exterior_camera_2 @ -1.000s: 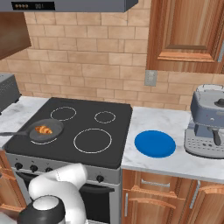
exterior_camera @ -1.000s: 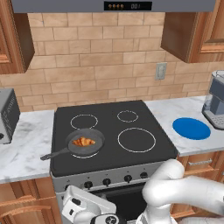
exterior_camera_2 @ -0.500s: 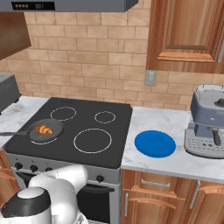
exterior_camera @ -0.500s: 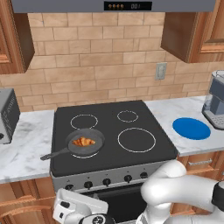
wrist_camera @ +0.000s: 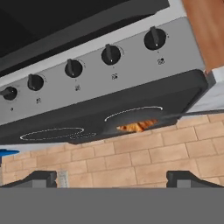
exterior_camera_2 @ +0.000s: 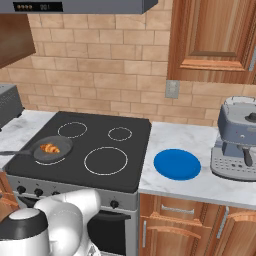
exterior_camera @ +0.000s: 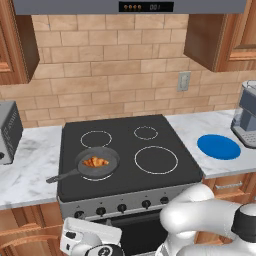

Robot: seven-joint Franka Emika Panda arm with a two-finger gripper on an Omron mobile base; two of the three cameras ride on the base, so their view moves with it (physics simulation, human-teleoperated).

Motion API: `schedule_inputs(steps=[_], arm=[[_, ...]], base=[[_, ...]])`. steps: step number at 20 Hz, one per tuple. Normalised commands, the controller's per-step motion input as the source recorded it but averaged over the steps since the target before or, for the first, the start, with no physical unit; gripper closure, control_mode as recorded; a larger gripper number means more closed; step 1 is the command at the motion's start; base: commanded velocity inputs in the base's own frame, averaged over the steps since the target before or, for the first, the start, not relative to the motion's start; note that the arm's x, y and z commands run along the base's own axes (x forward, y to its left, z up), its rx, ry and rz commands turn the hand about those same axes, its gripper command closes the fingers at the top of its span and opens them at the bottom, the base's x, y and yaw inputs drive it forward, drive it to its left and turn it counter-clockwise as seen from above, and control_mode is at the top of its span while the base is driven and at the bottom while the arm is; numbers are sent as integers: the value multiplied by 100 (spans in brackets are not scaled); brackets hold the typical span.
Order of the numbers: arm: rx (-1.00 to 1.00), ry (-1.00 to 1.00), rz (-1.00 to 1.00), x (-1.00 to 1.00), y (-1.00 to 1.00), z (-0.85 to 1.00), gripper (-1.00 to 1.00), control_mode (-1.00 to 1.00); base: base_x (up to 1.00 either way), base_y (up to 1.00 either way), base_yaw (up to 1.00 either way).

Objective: Pick the croissant and place it on the pan. Then turn on the stove to warm the croissant.

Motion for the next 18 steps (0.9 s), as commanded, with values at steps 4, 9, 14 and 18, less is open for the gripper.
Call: schedule_inputs(steps=[4, 9, 14, 18], arm=[[-10, 0, 0, 11, 0, -9, -100, -100], [-7, 0, 0, 3, 0, -21, -100, -100], [-4, 0, 0, 6, 0, -24, -100, -100], [-3, 0, 0, 15, 0, -14, -100, -100]], base=[[0, 0, 0], [0, 0, 0], [0, 0, 0], [0, 0, 0]])
